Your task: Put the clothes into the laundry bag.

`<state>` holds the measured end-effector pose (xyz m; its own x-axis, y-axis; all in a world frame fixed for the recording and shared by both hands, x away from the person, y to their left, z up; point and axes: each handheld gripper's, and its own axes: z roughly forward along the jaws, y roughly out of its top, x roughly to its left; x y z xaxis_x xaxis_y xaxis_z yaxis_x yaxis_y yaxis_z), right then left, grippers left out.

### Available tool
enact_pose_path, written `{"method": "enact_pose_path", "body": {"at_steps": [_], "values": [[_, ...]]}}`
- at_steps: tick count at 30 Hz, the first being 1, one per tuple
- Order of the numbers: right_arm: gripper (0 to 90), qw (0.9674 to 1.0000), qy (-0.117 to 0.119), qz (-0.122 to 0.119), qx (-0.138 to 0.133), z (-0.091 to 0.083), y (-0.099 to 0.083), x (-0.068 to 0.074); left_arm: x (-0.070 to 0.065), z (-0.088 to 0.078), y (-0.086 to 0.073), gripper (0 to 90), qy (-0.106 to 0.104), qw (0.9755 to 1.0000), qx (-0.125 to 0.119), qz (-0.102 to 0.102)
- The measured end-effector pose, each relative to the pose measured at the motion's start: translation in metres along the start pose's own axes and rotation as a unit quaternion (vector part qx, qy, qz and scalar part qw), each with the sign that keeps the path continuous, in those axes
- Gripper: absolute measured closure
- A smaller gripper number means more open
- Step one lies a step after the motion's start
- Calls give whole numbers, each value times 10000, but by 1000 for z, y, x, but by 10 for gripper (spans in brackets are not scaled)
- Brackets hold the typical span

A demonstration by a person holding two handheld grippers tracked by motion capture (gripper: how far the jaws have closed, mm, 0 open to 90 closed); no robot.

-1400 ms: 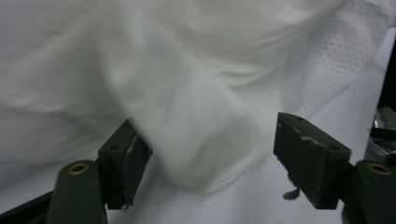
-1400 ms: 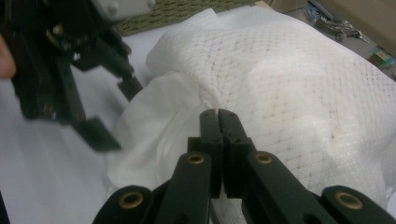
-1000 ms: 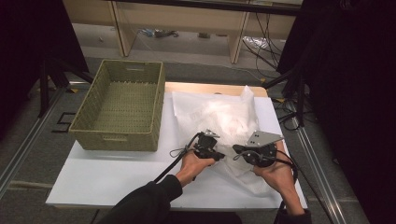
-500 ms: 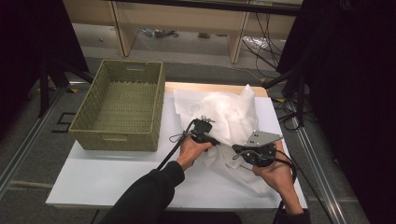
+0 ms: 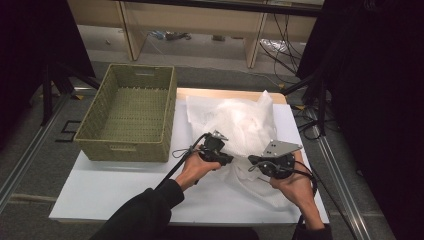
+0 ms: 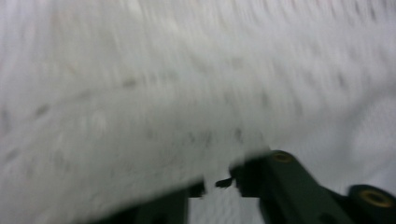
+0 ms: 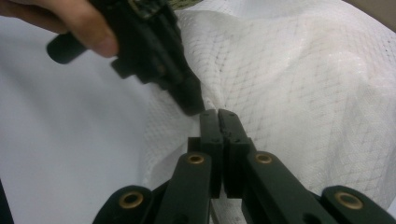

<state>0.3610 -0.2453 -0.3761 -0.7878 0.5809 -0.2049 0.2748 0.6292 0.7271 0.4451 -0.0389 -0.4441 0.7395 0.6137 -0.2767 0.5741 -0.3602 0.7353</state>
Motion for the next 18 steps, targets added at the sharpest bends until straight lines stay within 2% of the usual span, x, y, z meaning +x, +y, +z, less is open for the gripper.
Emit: {"method": "enact_pose_path", "body": {"at_steps": [1, 3, 5, 7, 9, 11, 12, 13, 15, 18], "values": [[900, 10000, 16, -8, -22, 1, 0, 0, -1, 1, 4, 838, 41, 9999, -102, -48], [900, 10000, 22, -6, -32, 1, 0, 0, 0, 7, 13, 863, 135, 9996, -241, 8], [900, 10000, 64, 9, -8, 0, 0, 0, 3, 16, 19, 876, 386, 9986, -355, 36], [900, 10000, 2, 7, -28, 0, 0, 0, 7, 27, 23, 879, 548, 9969, -546, -148], [900, 10000, 0, -18, -39, 1, 0, -2, 8, 32, 24, 876, 583, 9966, -559, -189], [900, 10000, -19, 4, -34, 2, -2, -3, 8, 31, 21, 839, 611, 9976, -320, -40], [900, 10000, 2, 53, 2, 1, -3, -3, 8, 27, 19, 791, 601, 9980, -179, -2], [900, 10000, -15, 45, -15, 0, -4, -4, 8, 22, 16, 739, 583, 9983, -70, 28], [900, 10000, -30, 32, -30, 0, -4, -5, 5, 11, 8, 631, 519, 9983, 131, 237], [900, 10000, -13, 47, -32, 1, -3, -4, 2, -5, -7, 440, 595, 9971, 405, 259]]}}
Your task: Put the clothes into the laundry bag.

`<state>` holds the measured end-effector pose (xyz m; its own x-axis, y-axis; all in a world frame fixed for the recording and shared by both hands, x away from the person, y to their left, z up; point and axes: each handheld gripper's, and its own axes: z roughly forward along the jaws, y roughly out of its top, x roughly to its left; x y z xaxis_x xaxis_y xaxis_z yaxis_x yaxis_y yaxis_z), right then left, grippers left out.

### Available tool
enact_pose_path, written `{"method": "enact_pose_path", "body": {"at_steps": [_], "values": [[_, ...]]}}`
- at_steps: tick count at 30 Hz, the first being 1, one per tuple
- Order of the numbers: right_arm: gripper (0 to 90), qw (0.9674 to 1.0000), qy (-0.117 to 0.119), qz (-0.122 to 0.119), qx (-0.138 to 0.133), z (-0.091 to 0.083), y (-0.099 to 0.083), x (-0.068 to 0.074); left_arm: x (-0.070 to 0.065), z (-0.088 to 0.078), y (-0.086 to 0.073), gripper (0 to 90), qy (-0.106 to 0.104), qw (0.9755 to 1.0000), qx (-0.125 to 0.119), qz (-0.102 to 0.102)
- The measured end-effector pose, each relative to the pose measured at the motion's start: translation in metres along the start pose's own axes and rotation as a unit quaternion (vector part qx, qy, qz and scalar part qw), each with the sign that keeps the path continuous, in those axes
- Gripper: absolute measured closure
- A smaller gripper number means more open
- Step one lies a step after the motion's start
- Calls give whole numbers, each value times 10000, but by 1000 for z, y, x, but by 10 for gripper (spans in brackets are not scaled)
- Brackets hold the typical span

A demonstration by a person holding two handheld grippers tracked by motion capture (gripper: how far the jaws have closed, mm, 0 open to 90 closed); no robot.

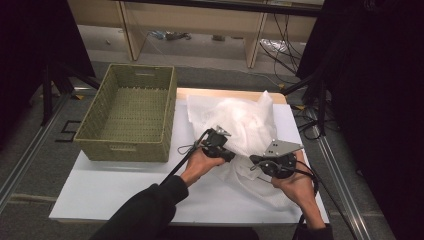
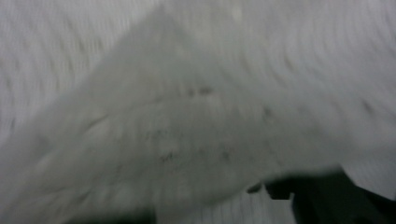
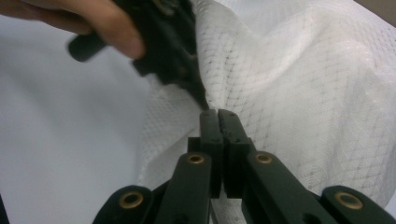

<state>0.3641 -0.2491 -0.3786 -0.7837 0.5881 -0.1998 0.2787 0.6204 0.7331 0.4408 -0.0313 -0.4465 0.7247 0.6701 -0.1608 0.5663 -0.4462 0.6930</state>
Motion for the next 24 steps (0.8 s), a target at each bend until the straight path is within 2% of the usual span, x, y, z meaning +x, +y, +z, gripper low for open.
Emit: {"method": "enact_pose_path", "body": {"at_steps": [1, 3, 4, 5, 7, 8, 11, 13, 14, 15, 16, 17, 19, 20, 22, 24], "values": [[900, 10000, -9, -27, 10, 1, 0, 0, 0, -1, -4, 398, 32, 10000, -27, -11], [900, 10000, 40, -5, 64, 3, 1, 1, 2, 0, -6, 435, -43, 9998, 88, 150], [900, 10000, 32, -45, 53, 4, 0, 1, 1, 5, -6, 492, -114, 9999, -96, 42], [900, 9999, 79, -41, 71, 4, 1, 2, 3, 9, -4, 573, -220, 9997, -79, 57], [900, 10000, 43, -54, 49, 4, 1, 3, 2, 16, 2, 731, -389, 9988, -251, -175], [900, 10000, 41, -61, 48, 3, 1, 3, 0, 18, 7, 783, -463, 9982, -320, -190], [900, 10000, 18, -41, 33, 3, 0, 1, -8, 25, 23, 858, -423, 9976, -519, -194], [900, 10000, 35, -6, 55, 2, -1, 1, -7, 31, 31, 879, -196, 9977, -647, -93], [900, 10000, 0, -20, 26, 2, -1, 0, -5, 35, 33, 883, -32, 9975, -708, -54], [900, 10000, -11, -3, 8, 1, -1, 0, -2, 39, 35, 884, 30, 9969, -777, -114], [900, 10000, 16, 9, 24, 1, 0, 0, 0, 43, 35, 883, 30, 9964, -814, -233], [900, 10000, -20, -14, 28, 0, 0, 0, 2, 46, 35, 882, 34, 9962, -825, -265], [900, 10000, 43, 41, 54, 2, -1, 0, 2, 46, 31, 865, 95, 9973, -723, -105], [900, 10000, 45, 45, 66, 2, -1, 0, 1, 44, 28, 839, 55, 9981, -609, -121], [900, 10000, -5, 58, 59, 3, -3, -1, 1, 38, 24, 731, -127, 9989, -409, -174], [900, 10000, 15, 21, 68, 4, -3, -1, -1, 22, 20, 609, -158, 9996, -228, -34]]}}
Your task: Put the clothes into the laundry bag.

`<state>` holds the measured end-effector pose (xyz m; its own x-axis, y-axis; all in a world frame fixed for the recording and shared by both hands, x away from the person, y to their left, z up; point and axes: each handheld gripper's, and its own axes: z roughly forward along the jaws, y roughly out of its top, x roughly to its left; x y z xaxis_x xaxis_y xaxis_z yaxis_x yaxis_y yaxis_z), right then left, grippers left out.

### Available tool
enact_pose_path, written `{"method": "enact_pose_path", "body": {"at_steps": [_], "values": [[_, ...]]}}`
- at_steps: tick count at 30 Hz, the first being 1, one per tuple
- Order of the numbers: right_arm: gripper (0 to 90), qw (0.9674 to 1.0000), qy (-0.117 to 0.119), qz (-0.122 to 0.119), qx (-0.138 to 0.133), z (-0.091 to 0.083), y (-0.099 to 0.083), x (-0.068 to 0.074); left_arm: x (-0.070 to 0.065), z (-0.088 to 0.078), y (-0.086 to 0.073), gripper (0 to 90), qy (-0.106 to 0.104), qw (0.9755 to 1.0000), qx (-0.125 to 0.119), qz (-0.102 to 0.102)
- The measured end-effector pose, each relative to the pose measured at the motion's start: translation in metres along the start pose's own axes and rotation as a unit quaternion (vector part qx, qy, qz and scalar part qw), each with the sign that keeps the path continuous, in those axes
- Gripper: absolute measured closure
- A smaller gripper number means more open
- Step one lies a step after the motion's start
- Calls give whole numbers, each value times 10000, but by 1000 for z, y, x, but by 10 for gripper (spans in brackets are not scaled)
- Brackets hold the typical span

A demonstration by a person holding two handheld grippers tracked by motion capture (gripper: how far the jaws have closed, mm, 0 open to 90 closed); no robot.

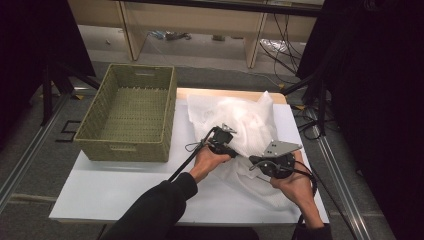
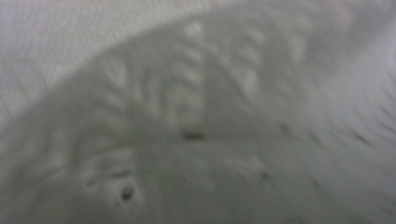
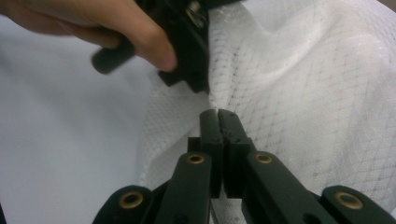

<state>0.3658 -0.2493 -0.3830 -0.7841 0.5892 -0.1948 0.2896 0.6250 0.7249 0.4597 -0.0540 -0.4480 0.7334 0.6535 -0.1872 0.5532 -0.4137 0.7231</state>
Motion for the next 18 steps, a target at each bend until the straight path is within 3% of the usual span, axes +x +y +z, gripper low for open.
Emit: {"method": "enact_pose_path", "body": {"at_steps": [2, 4, 6, 8, 10, 12, 14, 18], "values": [[900, 10000, -9, -3, -43, 0, 0, 0, -1, -10, -4, 501, -34, 10000, 56, -7], [900, 10000, -26, 28, -54, -1, 1, 0, -2, -25, -7, 423, -110, 9996, 194, 162], [900, 10000, -18, 38, -60, -3, 1, -1, -2, -40, -11, 381, 0, 9991, 238, 362], [900, 10000, -22, 34, -65, -3, 0, -1, 2, -53, -19, 353, -17, 9984, 379, 428], [900, 10000, -27, 71, -50, -3, 0, -1, 6, -59, -29, 355, 129, 9974, 491, 516], [900, 10000, -4, 85, -25, -3, 0, -1, 9, -58, -36, 359, 199, 9971, 549, 495], [900, 10000, -16, 32, -9, -1, 1, 0, 15, -47, -48, 371, 314, 9975, 565, 292], [900, 10000, -14, 19, 3, -1, 1, 1, 17, -23, -49, 392, 495, 9975, 349, 359]]}}
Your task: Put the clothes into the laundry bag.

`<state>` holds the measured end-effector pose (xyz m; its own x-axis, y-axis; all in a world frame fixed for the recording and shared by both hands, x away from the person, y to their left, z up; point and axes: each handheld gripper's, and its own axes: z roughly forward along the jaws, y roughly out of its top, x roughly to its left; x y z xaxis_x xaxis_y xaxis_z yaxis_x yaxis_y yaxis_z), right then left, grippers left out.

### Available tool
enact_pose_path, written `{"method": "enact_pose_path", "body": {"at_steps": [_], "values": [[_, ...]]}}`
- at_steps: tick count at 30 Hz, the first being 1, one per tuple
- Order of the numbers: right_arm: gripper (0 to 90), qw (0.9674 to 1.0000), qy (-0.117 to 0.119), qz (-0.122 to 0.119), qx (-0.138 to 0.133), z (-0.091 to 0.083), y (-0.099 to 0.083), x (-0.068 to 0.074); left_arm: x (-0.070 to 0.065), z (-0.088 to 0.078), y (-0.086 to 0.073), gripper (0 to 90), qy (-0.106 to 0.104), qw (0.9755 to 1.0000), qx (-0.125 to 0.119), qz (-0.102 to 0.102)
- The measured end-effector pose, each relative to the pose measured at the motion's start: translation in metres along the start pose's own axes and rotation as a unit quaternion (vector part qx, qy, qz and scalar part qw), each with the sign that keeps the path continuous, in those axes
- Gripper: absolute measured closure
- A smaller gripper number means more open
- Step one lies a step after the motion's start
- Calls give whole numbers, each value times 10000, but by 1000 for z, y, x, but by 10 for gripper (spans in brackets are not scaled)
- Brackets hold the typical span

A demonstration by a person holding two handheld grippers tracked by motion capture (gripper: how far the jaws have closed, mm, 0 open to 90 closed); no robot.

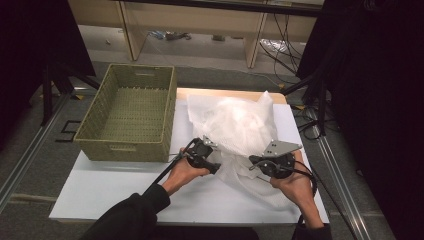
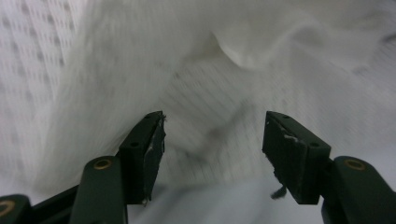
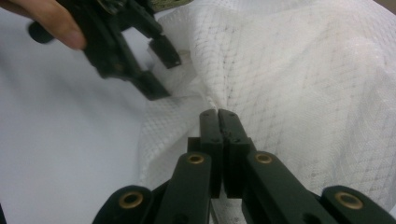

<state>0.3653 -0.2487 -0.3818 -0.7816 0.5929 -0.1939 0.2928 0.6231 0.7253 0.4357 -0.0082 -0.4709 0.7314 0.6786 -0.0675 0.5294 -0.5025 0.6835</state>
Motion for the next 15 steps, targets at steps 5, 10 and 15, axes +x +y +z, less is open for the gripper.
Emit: {"method": "enact_pose_path", "body": {"at_steps": [5, 10, 15], "values": [[900, 10000, 73, 1, -1, 1, -1, -1, -4, 19, 7, 625, 105, 9985, 97, 536], [900, 10000, -17, 2, -20, -2, -1, -2, -3, -6, -2, 879, -18, 9960, 226, 859], [900, 10000, 46, 15, 5, -1, -1, -2, -4, -54, -35, 886, -426, 9945, 211, 936]]}}
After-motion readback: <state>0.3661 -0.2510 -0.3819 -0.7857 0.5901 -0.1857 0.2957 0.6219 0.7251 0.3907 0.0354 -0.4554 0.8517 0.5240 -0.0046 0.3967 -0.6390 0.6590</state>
